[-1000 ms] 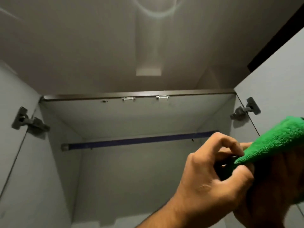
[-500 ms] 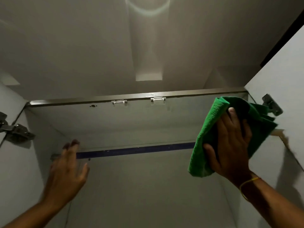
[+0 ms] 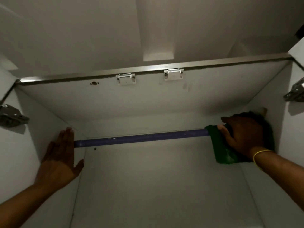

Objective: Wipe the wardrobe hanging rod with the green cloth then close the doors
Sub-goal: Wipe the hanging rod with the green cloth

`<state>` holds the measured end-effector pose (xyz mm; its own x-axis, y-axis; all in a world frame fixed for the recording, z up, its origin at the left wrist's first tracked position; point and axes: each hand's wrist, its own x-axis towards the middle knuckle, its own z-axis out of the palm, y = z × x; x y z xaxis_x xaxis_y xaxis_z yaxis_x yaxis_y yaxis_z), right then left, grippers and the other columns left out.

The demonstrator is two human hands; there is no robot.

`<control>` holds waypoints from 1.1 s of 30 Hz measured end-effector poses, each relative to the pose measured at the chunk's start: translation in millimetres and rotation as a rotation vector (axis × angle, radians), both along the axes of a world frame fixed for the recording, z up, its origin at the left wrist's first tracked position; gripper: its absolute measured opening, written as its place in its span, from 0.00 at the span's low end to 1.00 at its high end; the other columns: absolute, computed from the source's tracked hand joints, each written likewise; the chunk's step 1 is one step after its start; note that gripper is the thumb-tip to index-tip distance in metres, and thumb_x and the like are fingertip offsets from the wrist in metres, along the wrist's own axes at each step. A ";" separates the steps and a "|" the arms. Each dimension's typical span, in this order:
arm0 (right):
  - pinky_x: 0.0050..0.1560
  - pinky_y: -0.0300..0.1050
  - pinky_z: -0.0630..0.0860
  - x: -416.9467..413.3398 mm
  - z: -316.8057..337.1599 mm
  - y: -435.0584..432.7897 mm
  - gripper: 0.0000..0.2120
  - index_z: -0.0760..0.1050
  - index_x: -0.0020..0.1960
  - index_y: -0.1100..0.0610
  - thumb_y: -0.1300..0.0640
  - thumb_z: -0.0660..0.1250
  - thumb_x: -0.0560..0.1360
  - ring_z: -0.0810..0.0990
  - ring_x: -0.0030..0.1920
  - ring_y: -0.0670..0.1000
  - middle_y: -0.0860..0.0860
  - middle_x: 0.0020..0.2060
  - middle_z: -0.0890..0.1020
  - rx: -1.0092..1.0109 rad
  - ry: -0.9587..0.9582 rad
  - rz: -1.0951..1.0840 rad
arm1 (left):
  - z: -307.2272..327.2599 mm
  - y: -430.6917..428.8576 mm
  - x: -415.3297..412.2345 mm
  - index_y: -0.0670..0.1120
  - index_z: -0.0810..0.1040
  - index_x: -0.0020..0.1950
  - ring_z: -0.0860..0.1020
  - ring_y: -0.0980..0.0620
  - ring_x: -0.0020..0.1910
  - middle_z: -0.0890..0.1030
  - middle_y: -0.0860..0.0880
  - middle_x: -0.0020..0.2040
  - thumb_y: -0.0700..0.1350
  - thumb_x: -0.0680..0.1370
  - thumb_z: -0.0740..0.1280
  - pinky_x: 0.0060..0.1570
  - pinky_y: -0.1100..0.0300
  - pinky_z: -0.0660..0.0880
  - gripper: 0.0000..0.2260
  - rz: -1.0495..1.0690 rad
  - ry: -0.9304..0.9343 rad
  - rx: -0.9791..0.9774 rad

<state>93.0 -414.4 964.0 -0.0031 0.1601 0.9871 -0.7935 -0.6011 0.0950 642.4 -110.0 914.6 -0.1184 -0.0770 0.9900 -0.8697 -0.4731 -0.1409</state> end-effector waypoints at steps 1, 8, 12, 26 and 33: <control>0.59 0.61 0.82 4.1 -0.5 -0.7 0.50 0.84 0.66 0.63 0.26 0.41 0.80 0.87 0.57 0.69 0.66 0.56 0.88 0.000 -0.020 -0.001 | -0.2 -2.7 0.4 0.43 0.40 0.88 0.56 0.41 0.85 0.54 0.41 0.87 0.63 0.74 0.60 0.80 0.35 0.57 0.51 -0.006 0.009 -0.014; 0.65 0.60 0.79 82.8 -2.0 33.0 0.46 0.85 0.65 0.61 0.26 0.45 0.81 0.87 0.61 0.67 0.65 0.58 0.88 -0.049 -0.077 0.013 | -2.5 -7.3 -6.6 0.41 0.41 0.88 0.52 0.42 0.86 0.50 0.40 0.89 0.56 0.70 0.68 0.82 0.58 0.32 0.55 -0.021 0.111 -0.051; 0.66 0.58 0.79 154.6 -2.7 77.3 0.44 0.86 0.64 0.59 0.26 0.48 0.81 0.88 0.60 0.64 0.61 0.56 0.90 -0.039 0.009 0.027 | -4.0 -7.8 -6.4 0.36 0.47 0.87 0.56 0.34 0.85 0.53 0.37 0.88 0.54 0.68 0.68 0.82 0.55 0.36 0.54 0.005 0.056 -0.050; 0.57 0.55 0.77 302.0 -6.3 183.7 0.45 0.71 0.78 0.64 0.27 0.50 0.82 0.86 0.54 0.63 0.59 0.59 0.87 -0.098 0.320 0.013 | -3.9 0.9 -8.0 0.38 0.47 0.87 0.50 0.45 0.85 0.53 0.40 0.88 0.42 0.65 0.82 0.80 0.62 0.29 0.60 0.001 0.100 0.021; 0.46 0.54 0.82 204.9 -2.4 127.2 0.45 0.75 0.76 0.63 0.27 0.49 0.81 0.87 0.45 0.63 0.59 0.49 0.89 -0.146 0.246 -0.121 | -2.7 -3.4 -1.6 0.41 0.43 0.88 0.45 0.46 0.87 0.52 0.40 0.88 0.49 0.64 0.71 0.82 0.57 0.32 0.58 0.014 0.073 0.032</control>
